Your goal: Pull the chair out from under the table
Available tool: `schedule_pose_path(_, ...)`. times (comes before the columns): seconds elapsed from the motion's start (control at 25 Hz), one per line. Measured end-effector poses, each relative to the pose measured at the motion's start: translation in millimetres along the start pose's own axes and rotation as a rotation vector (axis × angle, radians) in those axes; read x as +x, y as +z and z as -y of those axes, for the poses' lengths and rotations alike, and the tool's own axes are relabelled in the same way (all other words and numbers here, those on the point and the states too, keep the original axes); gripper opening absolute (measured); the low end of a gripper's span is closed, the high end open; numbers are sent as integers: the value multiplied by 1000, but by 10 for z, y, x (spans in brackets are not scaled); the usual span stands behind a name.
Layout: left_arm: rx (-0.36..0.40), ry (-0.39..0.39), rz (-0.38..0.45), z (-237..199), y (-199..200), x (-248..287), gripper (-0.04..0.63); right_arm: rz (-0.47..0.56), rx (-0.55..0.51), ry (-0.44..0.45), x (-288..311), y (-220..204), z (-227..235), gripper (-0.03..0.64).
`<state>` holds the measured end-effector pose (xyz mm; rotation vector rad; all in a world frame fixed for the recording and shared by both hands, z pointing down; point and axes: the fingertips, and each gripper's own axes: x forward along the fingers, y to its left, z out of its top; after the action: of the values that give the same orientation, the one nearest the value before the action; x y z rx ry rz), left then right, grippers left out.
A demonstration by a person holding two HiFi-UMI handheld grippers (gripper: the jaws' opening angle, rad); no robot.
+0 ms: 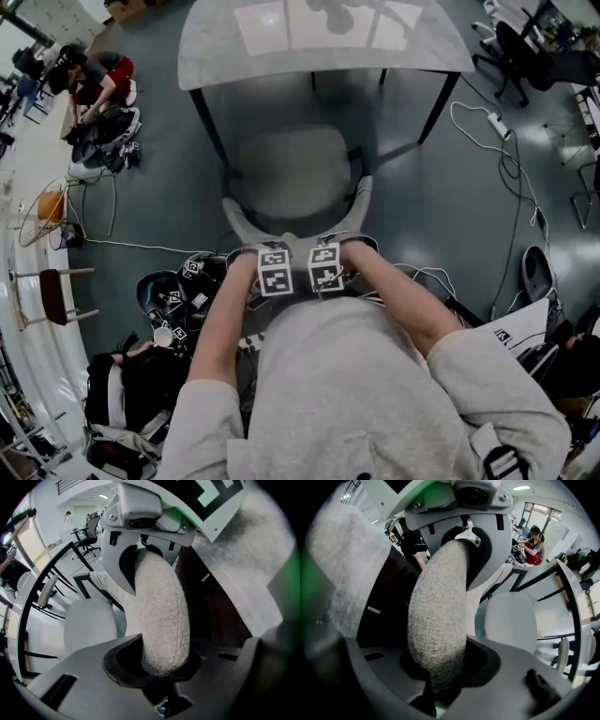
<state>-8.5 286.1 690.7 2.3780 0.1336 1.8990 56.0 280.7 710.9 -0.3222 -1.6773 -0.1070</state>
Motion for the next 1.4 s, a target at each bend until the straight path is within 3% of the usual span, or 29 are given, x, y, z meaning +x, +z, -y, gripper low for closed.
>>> schedule_pose_path(0.28,-9,25,8,2,-9,-12,103,23,35,-9,-25,23,-3,124)
schedule_pose_path(0.44,-82,-27,52,30,2,-137,167,113,84,55,-202,30,-37,164)
schedule_pose_path(0.6,-253,-36,188,27,-32,-449,176,278,160,84,-554,-133,-33,166)
schedule_pose_path(0.72,-473,3,420,-24,6,-917,162,492,276,36,-1087,-206,97,163)
schedule_pose_path(0.8,-625,129,615,-216,67,-1373,117,688,364,-61,-1591,-233,305,153)
schedule_pose_path(0.84,-692,223,709,-346,87,-1631,67,792,407,-121,-1879,-255,419,118)
schedule_pose_path(0.92,-811,438,888,-588,111,-2185,32,983,475,-229,-2480,-294,600,51)
schedule_pose_path(1.0,-917,665,1016,-736,103,-2701,24,1139,524,-328,-2999,-343,705,40)
schedule_pose_path(1.08,-972,872,1053,-808,122,-3072,17,1252,594,-468,-3397,-474,794,40)
schedule_pose_path(1.2,-929,1079,1006,-873,271,-3382,15,1303,740,-723,-3786,-787,925,39)
schedule_pose_path(1.28,-888,1140,982,-915,404,-3487,15,1311,809,-818,-3916,-956,972,38)
schedule_pose_path(1.4,-872,1151,991,-964,558,-3549,15,1327,843,-853,-4012,-1089,977,40)
